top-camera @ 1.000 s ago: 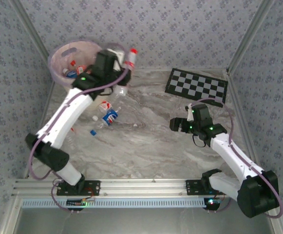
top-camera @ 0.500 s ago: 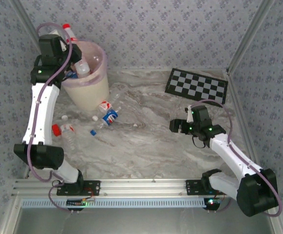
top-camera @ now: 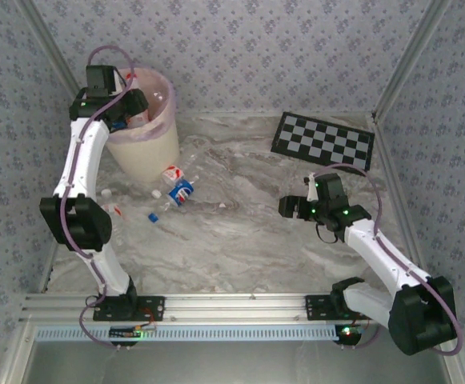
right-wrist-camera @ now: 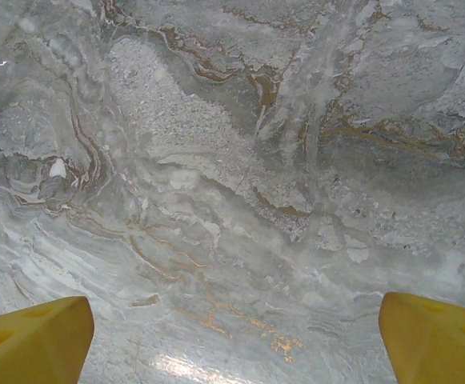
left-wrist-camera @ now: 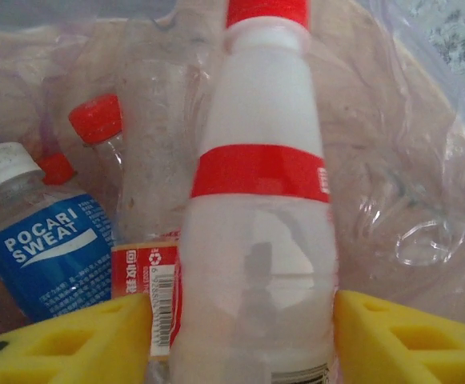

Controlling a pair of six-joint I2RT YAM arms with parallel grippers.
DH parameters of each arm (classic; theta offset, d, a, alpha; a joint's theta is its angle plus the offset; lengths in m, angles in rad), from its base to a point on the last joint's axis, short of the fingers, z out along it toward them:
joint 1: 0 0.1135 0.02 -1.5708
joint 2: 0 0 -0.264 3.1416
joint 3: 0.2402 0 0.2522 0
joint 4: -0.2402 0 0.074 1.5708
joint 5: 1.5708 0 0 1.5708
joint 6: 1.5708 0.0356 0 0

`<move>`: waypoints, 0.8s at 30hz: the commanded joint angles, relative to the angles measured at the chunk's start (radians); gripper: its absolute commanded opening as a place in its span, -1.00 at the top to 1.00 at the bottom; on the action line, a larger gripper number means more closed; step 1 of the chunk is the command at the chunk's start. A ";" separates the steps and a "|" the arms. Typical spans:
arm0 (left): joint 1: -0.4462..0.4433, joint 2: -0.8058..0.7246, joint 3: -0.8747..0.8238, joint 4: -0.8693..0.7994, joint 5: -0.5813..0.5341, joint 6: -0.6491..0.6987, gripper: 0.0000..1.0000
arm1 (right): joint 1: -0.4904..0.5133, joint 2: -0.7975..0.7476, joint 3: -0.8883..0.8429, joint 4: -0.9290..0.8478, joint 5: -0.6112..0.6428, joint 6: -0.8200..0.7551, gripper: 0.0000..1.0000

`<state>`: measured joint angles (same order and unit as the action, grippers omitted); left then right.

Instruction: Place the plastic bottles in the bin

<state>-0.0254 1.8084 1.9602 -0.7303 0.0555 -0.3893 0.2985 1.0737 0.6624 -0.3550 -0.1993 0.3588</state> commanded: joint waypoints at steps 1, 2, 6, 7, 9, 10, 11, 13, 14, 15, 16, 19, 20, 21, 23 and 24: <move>0.023 -0.033 0.059 -0.030 0.006 0.100 -0.47 | -0.005 0.025 0.019 -0.005 -0.012 -0.006 -0.88; 0.031 -0.035 0.075 -0.026 0.007 0.096 -0.50 | -0.005 0.031 0.024 -0.003 -0.014 -0.007 -0.88; 0.038 0.003 0.175 -0.046 -0.017 0.125 -0.49 | -0.004 0.066 0.039 0.013 -0.028 0.000 -0.88; 0.038 0.020 0.202 -0.049 -0.023 0.135 -0.46 | -0.002 0.077 0.043 0.017 -0.032 0.003 -0.88; 0.038 0.061 0.249 -0.059 -0.020 0.140 -0.33 | 0.003 0.092 0.051 0.021 -0.035 0.005 -0.88; 0.038 0.089 0.281 -0.074 -0.003 0.139 -0.21 | 0.006 0.099 0.055 0.022 -0.035 0.005 -0.88; 0.038 0.113 0.312 -0.090 0.023 0.138 -0.16 | 0.008 0.101 0.058 0.021 -0.035 0.005 -0.88; 0.033 0.164 0.362 -0.127 0.051 0.140 -0.07 | 0.012 0.103 0.059 0.020 -0.032 0.006 -0.88; 0.029 0.185 0.384 -0.149 0.052 0.145 -0.02 | 0.013 0.101 0.058 0.018 -0.030 0.006 -0.88; 0.024 0.199 0.393 -0.166 0.053 0.147 0.04 | 0.014 0.099 0.056 0.017 -0.028 0.006 -0.88; 0.019 0.207 0.390 -0.177 0.059 0.148 0.12 | 0.015 0.094 0.053 0.017 -0.026 0.008 -0.88; -0.016 0.203 0.322 -0.167 0.058 0.174 0.23 | 0.016 0.082 0.039 0.015 -0.020 0.010 -0.88; -0.030 0.200 0.293 -0.158 0.046 0.184 0.24 | 0.015 0.078 0.036 0.014 -0.019 0.011 -0.88; -0.040 0.200 0.273 -0.153 0.036 0.193 0.24 | 0.015 0.078 0.033 0.014 -0.019 0.011 -0.88; -0.051 0.215 0.251 -0.149 0.030 0.190 0.27 | 0.016 0.076 0.031 0.013 -0.018 0.009 -0.88; -0.055 0.223 0.248 -0.149 0.032 0.188 0.28 | 0.016 0.075 0.030 0.011 -0.018 0.009 -0.88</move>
<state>-0.0608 2.0193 2.2356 -0.8143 0.0738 -0.2264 0.3084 1.1694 0.6926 -0.3359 -0.2176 0.3595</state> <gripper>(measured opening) 0.363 0.941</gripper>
